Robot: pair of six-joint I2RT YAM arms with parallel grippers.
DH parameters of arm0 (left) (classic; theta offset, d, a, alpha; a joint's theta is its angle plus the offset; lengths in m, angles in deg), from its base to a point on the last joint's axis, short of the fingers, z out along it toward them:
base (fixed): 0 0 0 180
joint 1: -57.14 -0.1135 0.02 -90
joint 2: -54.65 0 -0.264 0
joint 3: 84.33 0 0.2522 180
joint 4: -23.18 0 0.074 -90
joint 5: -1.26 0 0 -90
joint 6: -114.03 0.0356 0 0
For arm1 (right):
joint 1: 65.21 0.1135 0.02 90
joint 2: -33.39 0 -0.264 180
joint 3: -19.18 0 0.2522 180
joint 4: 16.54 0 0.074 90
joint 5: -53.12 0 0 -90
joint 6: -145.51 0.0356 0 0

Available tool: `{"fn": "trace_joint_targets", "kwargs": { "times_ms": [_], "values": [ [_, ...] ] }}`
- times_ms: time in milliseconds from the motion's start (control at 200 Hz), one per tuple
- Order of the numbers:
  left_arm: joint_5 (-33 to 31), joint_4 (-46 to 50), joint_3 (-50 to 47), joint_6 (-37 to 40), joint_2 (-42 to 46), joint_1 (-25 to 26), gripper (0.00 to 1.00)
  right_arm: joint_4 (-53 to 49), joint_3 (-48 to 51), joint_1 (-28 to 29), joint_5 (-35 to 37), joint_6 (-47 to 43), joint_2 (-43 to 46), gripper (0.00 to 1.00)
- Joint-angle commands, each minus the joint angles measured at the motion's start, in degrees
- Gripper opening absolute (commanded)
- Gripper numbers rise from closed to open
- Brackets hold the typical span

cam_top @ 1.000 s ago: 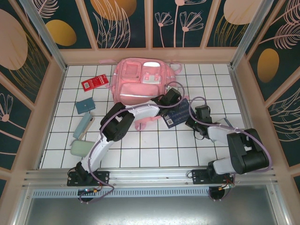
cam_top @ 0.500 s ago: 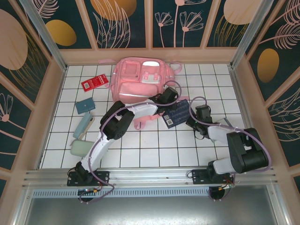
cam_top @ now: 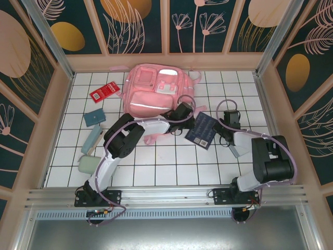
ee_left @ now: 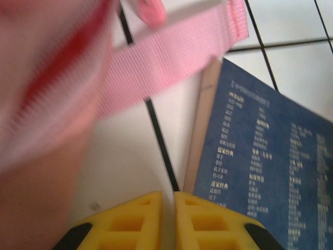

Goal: Pack the student bag

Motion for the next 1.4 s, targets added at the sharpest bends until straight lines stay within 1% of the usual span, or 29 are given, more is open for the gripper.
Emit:
{"fn": "trace_joint_targets", "kwargs": {
  "times_ms": [0, 125, 185, 220, 290, 350, 400, 470, 531, 641, 686, 856, 1016, 1161, 1396],
  "values": [
    [3.4, 1.4, -3.2, -3.0, 1.5, 2.5, 0.15, 1.7, -2.9, -0.2, -1.7, -1.7, -1.9, 0.1],
    [1.2, 0.7, -5.7, -3.2, 3.9, 2.9, 0.16, 1.5, -2.8, -0.2, -2.8, -1.5, -1.6, 0.14],
    [-1.7, 1.9, -6.2, -2.3, 5.1, 2.8, 0.2, 1.1, -1.8, -0.2, -2.7, -1.3, 0.3, 0.17],
    [-2.8, 2.5, -6.5, -1.9, 5.6, 2.8, 0.21, 0.6, -1.2, -0.2, -2.4, -1.3, 1.7, 0.21],
    [-3.7, 2.7, -7.2, -1.4, 6.8, 2.8, 0.27, -1.2, 0.1, -0.2, -1.5, -1.4, 5.0, 0.25],
    [-4.1, 2.6, -7.6, -1.2, 7.6, 2.8, 0.27, -2.5, 1.5, -0.2, -0.7, -1.4, 8.3, 0.3],
    [-4.4, 2.1, -8.2, -1.5, 8.3, 2.8, 0.28, -4.0, 2.7, -0.2, -0.1, -1.2, 11.0, 0.37],
    [-4.4, 1.1, -9.6, -1.9, 9.5, 2.8, 0.31, -5.5, 4.5, -0.2, 0.1, -0.7, 14.3, 0.42],
    [-4.3, -0.3, -11.0, -2.0, 10.6, 2.9, 0.36, -6.5, 6.3, -0.2, -0.1, -0.1, 16.8, 0.51],
    [-2.4, -5.1, -14.6, -1.5, 13.0, 3.5, 0.46, -7.6, 9.6, -0.2, -0.3, 0.8, 20.4, 0.53],
    [-1.6, -6.4, -15.3, -1.0, 13.5, 4.1, 0.5, -7.7, 10.7, -0.2, -0.3, 1.1, 21.6, 0.57],
    [1.1, -9.9, -16.4, -0.5, 13.3, 4.9, 0.56, -7.1, 13.2, -0.2, -1.4, 1.4, 22.6, 0.58],
    [3.1, -10.5, -15.3, 0.6, 11.8, 5.3, 0.57, -6.8, 12.9, -0.2, -1.7, 1.5, 21.4, 0.59],
    [2.3, -8.6, -13.6, 1.4, 9.7, 5.3, 0.56, -6.6, 12.9, -0.2, -2.3, 2.6, 20.1, 0.61],
    [2.7, -7.8, -12.6, 1.4, 6.8, 5.4, 0.5, -6.1, 12.8, -0.2, -2.7, 3.3, 18.7, 0.62]
  ]
}}
